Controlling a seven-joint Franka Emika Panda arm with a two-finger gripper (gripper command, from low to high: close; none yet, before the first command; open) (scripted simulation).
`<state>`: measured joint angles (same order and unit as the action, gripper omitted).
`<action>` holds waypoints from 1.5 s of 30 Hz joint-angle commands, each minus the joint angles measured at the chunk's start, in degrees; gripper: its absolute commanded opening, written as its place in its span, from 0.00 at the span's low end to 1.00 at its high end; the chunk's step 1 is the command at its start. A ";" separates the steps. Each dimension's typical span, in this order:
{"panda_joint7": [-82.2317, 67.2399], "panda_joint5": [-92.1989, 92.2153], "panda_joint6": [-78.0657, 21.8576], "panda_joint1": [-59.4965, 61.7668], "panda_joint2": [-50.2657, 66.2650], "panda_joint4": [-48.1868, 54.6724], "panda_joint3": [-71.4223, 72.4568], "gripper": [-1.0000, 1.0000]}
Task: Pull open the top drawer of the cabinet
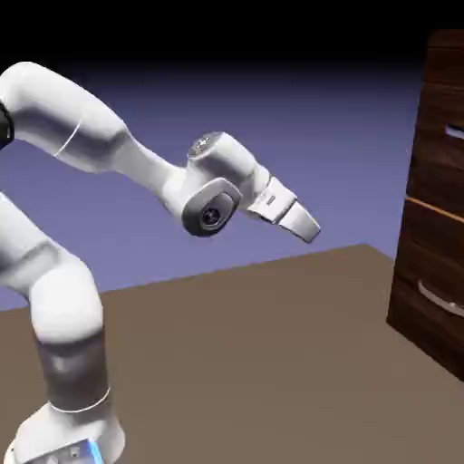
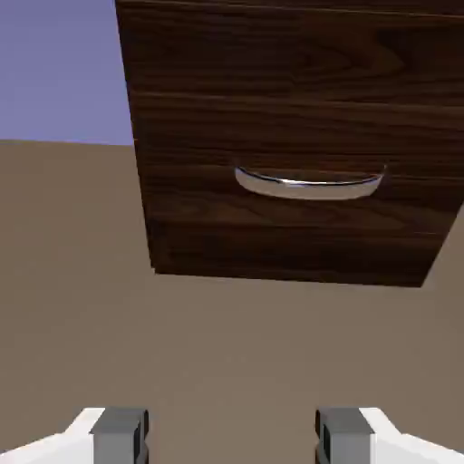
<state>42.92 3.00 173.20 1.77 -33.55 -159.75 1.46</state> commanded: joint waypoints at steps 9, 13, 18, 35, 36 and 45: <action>3.43 22.43 -6.02 18.35 -6.66 9.36 10.90 0.50; 4.96 32.40 -8.69 26.50 -9.62 13.53 15.75 0.50; 6.86 44.86 -12.04 36.70 -13.32 18.73 21.81 0.50; 13.34 87.22 -23.41 71.36 -25.90 36.41 42.40 0.50; 13.72 89.71 -24.08 73.39 -26.64 37.45 43.61 0.50; 17.15 112.13 -30.09 91.74 -33.30 46.82 54.52 0.50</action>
<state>60.07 115.13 143.11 93.51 -66.85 -112.93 55.98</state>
